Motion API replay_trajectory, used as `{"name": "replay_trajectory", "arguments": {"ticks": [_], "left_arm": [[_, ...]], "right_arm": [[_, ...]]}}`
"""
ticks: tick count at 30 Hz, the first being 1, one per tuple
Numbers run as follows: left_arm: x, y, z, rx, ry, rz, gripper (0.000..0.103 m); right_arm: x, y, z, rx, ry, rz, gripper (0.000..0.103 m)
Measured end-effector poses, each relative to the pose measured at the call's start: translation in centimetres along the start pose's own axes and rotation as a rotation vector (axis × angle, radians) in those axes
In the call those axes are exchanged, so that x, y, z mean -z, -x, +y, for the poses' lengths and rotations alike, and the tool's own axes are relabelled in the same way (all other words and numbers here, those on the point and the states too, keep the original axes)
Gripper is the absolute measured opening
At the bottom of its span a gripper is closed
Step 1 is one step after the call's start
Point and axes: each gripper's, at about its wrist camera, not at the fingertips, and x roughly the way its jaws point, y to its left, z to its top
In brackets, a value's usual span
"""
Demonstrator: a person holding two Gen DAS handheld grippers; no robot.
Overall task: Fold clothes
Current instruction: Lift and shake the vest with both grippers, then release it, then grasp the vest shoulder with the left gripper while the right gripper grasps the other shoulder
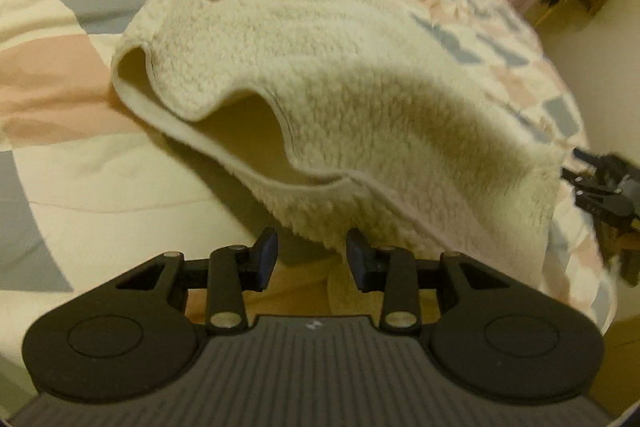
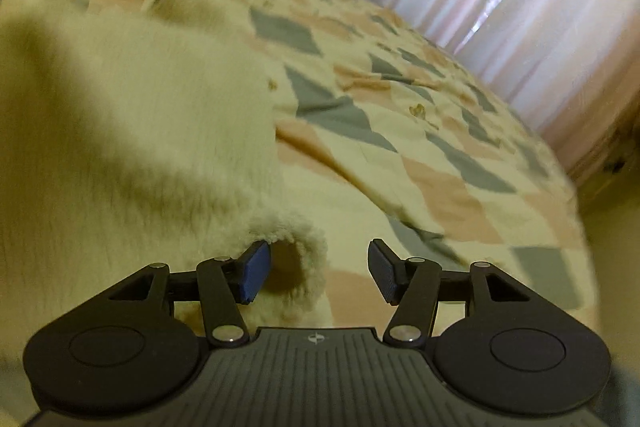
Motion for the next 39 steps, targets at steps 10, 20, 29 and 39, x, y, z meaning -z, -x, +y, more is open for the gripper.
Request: {"name": "replay_trajectory", "arguments": {"ticks": [10, 20, 29, 39], "left_arm": [[1.4, -0.1, 3.5, 0.015, -0.054, -0.204, 0.041], [2.6, -1.0, 6.2, 0.003, -0.024, -0.304, 0.042], [0.1, 0.3, 6.7, -0.192, -0.143, -0.328, 0.041], [-3.7, -1.5, 7.0, -0.370, -0.370, -0.324, 0.036]], "right_arm": [[0.6, -2.3, 3.2, -0.036, -0.014, -0.237, 0.060], [2.0, -2.8, 1.1, -0.029, -0.021, -0.298, 0.074], [3.3, 3.5, -0.3, -0.012, -0.087, -0.287, 0.079], [5.0, 10.4, 8.3, -0.286, -0.112, -0.302, 0.081]]}}
